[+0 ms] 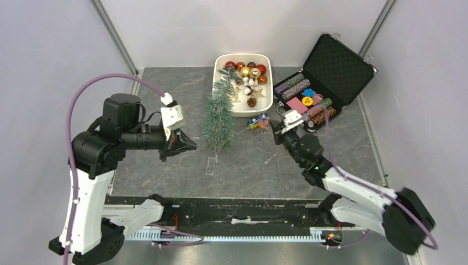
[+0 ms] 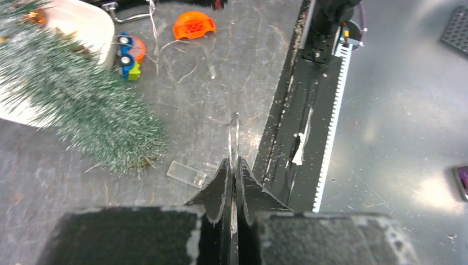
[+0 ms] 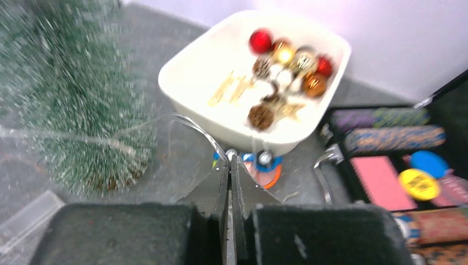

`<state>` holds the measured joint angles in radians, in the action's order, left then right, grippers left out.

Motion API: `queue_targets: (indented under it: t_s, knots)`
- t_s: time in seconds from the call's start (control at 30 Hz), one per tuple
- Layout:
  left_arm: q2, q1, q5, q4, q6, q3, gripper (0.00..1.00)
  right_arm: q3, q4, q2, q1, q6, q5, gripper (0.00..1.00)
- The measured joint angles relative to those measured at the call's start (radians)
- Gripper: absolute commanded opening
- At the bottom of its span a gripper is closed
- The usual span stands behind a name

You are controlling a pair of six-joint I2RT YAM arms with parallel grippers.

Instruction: Decorate the small christmas tree

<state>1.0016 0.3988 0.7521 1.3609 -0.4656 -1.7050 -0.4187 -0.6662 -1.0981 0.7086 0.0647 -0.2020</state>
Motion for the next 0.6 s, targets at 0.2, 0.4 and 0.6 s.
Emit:
queue_targets:
  t_s: [0.2, 0.4, 0.6]
  knots:
    - [0.018, 0.019, 0.072, -0.015, 0.001, 0.010, 0.02, -0.102, 0.158, 0.256, 0.000, 0.120, -0.050, 0.00]
    - [0.030, 0.033, 0.114, -0.127, 0.082, 0.010, 0.02, -0.398, 0.312, 0.270, 0.000, 0.258, -0.076, 0.00]
    - [0.069, 0.077, 0.113, -0.279, 0.227, -0.002, 0.02, -0.762, 0.361, 0.210, 0.000, 0.400, -0.127, 0.00]
